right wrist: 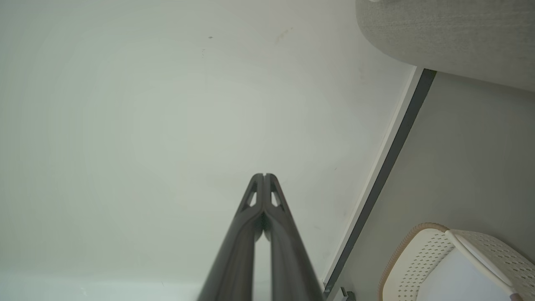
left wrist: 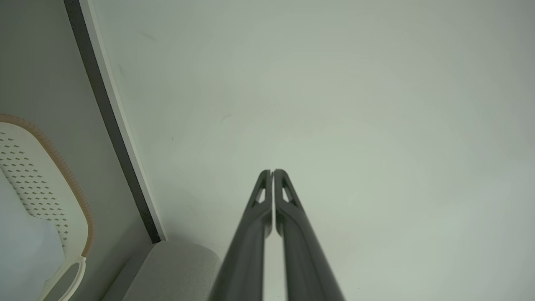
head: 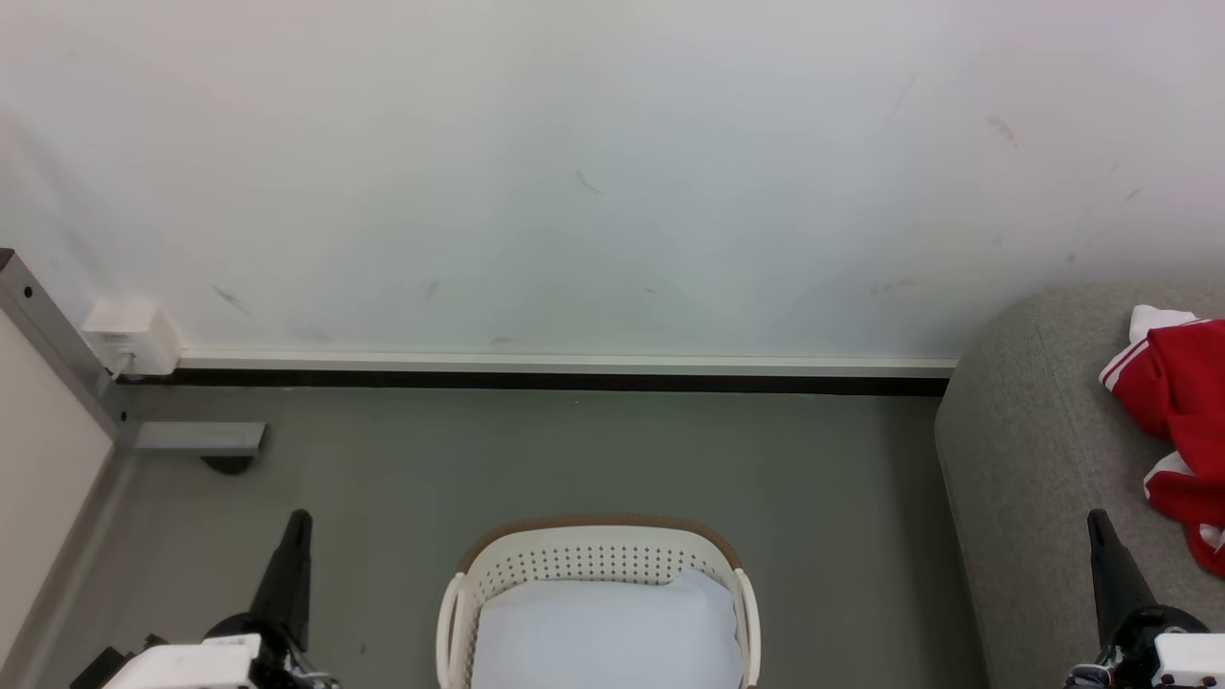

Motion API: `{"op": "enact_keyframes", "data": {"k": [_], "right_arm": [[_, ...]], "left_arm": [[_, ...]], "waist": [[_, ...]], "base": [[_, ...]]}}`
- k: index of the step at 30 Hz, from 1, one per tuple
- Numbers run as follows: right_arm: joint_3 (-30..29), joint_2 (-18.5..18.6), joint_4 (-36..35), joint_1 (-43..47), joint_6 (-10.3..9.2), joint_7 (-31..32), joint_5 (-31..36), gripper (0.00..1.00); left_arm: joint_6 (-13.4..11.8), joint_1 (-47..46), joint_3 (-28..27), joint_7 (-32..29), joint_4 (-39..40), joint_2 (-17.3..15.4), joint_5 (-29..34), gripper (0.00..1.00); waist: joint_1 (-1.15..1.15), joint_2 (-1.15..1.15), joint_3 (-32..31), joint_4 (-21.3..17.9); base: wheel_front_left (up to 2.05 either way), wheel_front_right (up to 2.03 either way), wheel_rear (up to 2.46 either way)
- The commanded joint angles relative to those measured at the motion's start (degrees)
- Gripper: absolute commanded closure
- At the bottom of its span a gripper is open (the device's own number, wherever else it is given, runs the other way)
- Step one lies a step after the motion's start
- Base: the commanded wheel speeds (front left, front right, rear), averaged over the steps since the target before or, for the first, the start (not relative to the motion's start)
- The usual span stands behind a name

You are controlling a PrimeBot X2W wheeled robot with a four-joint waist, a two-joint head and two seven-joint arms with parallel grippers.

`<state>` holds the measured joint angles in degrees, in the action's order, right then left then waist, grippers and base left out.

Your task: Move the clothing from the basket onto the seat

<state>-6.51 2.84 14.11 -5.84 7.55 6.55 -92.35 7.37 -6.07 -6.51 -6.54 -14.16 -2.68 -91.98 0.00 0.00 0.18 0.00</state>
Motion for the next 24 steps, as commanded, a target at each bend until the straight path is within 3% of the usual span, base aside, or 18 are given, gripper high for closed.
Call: {"op": "enact_keyframes", "data": {"k": [1, 24], "right_arm": [[-0.2, 0.0, -0.31, -0.72, -0.13, 0.12, -0.13, 1.0], [-0.2, 0.0, -0.31, -0.72, -0.13, 0.12, -0.13, 1.0]], "left_arm": [[0.28, -0.39, -0.08, -0.17, 0.21, -0.4, -0.82, 1.0], [0.28, -0.39, -0.08, -0.17, 0.21, -0.4, -0.82, 1.0]], "waist": [[0.0, 0.0, 0.0, 0.0], [0.0, 0.0, 0.0, 0.0]], "base": [[0.0, 0.0, 0.0], [0.0, 0.0, 0.0]]}}
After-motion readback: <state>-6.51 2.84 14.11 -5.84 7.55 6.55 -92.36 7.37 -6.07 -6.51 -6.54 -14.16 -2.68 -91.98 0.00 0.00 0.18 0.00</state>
